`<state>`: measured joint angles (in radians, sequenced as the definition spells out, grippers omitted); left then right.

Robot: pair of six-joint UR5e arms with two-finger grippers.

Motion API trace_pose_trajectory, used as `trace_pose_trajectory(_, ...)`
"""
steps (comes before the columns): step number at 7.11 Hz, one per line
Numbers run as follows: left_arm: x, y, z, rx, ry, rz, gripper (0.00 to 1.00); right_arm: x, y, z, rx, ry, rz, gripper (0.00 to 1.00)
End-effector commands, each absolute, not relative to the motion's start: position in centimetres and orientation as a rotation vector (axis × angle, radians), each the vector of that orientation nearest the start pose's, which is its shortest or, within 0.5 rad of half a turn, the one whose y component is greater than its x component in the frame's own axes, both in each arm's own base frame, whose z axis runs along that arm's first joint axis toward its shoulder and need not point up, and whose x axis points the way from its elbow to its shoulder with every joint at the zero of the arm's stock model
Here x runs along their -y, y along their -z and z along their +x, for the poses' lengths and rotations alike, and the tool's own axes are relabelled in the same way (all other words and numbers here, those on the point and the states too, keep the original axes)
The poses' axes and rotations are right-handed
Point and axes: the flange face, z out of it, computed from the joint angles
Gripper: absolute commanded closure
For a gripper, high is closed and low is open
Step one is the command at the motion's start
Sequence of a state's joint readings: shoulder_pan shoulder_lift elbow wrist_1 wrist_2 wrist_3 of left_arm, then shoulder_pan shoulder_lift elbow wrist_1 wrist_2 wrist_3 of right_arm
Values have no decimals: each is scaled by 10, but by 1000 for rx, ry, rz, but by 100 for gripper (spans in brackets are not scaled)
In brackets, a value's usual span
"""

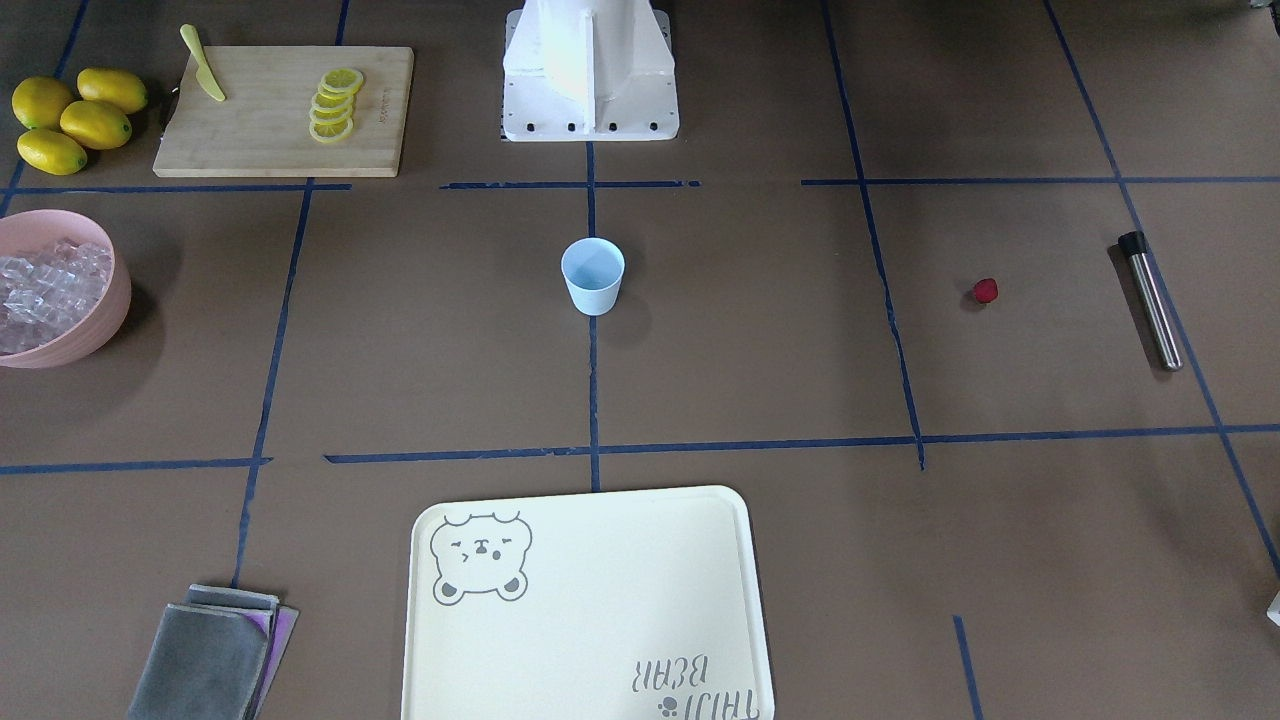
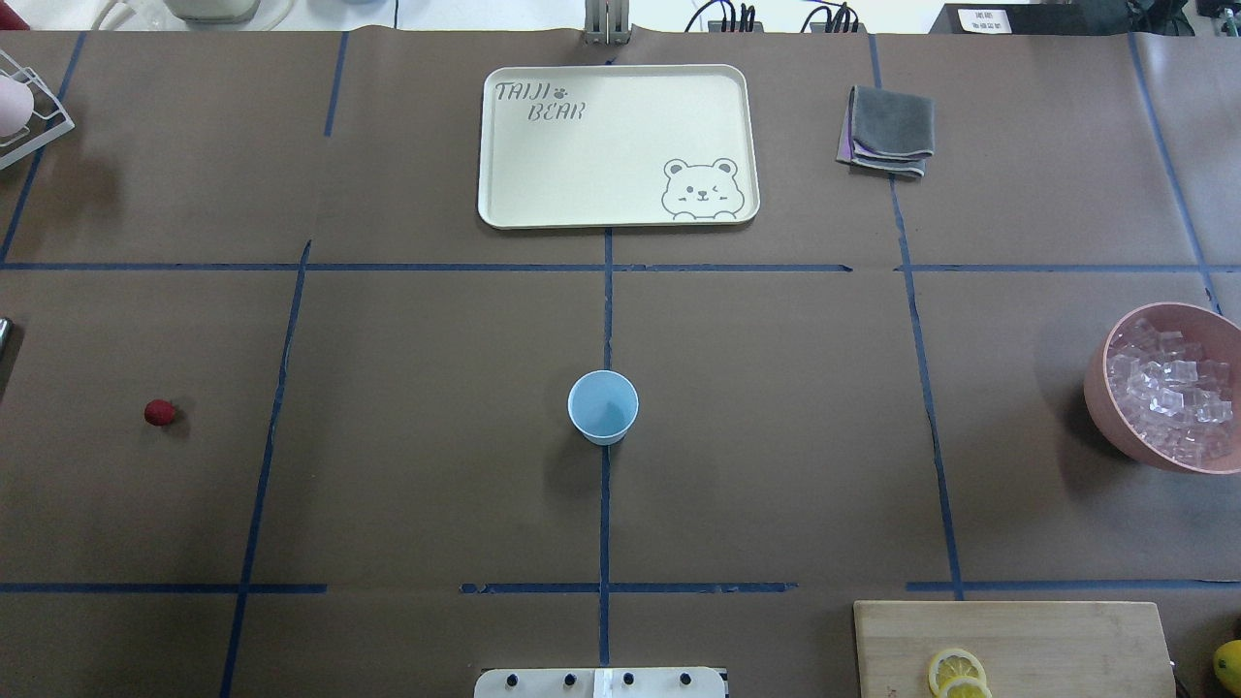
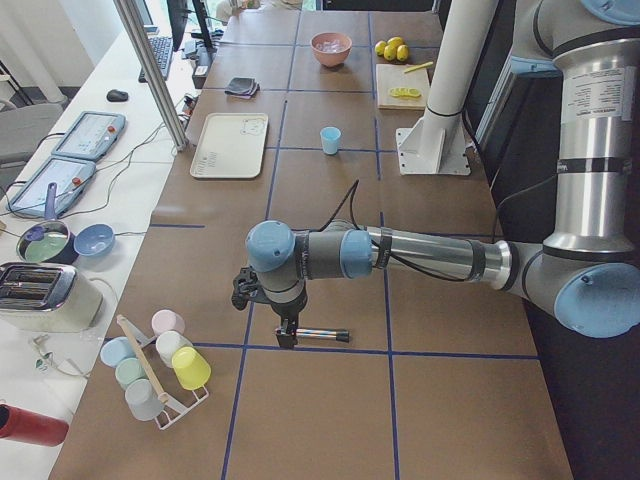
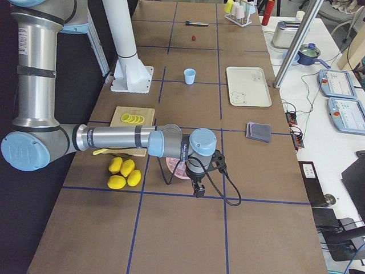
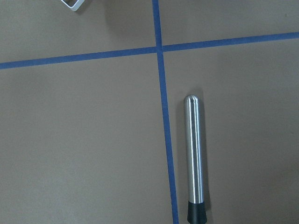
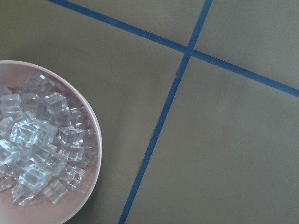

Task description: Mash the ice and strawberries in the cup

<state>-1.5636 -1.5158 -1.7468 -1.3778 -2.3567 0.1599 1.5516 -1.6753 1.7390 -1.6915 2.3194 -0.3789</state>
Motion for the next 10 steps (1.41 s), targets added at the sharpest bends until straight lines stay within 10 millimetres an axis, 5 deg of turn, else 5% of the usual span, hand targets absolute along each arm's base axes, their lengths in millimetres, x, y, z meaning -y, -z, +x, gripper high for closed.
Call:
trace_pose_trajectory(1, 458, -608, -59, -779, -174, 30, 0, 443, -638, 56, 752, 360, 81, 0)
trace_pose_trajectory(4, 459, -609, -69, -627, -191, 41, 0, 443, -639, 56, 754, 359, 78, 0)
trace_pose_trajectory(10, 436, -612, -64, -695, -193, 39, 0, 441, -643, 50, 826, 372, 141, 0)
